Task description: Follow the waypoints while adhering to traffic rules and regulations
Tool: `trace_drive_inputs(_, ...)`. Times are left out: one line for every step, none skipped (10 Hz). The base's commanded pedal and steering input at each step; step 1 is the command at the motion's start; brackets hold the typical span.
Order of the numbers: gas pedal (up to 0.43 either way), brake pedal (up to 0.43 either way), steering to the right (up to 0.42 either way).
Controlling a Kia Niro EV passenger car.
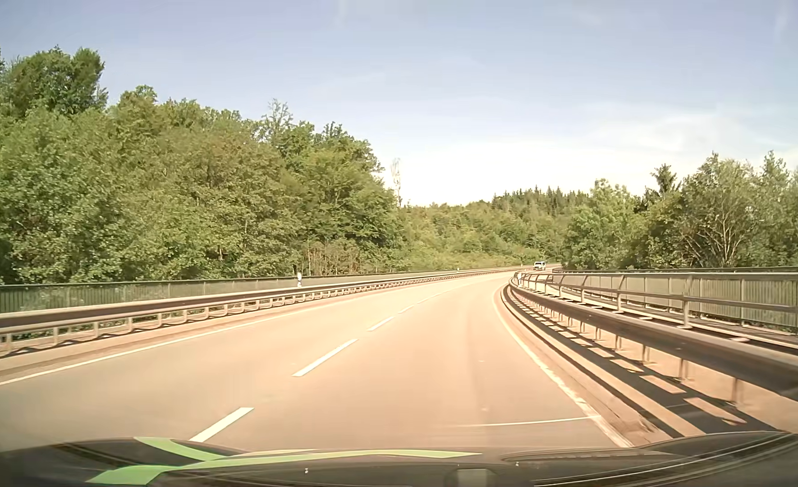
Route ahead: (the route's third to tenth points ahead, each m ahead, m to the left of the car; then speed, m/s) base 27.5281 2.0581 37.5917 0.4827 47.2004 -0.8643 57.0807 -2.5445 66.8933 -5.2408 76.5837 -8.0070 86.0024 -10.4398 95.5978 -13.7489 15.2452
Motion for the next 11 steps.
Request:
trace_drive_inputs(0.087, 0.0, 0.015)
trace_drive_inputs(0.087, 0.0, 0.015)
trace_drive_inputs(0.087, 0.0, 0.015)
trace_drive_inputs(0.087, 0.0, 0.015)
trace_drive_inputs(0.087, 0.0, 0.015)
trace_drive_inputs(0.087, 0.0, 0.015)
trace_drive_inputs(0.087, 0.0, 0.016)
trace_drive_inputs(0.087, 0.0, 0.019)
trace_drive_inputs(0.087, 0.0, 0.021)
trace_drive_inputs(0.087, 0.0, 0.021)
trace_drive_inputs(0.087, 0.0, 0.021)
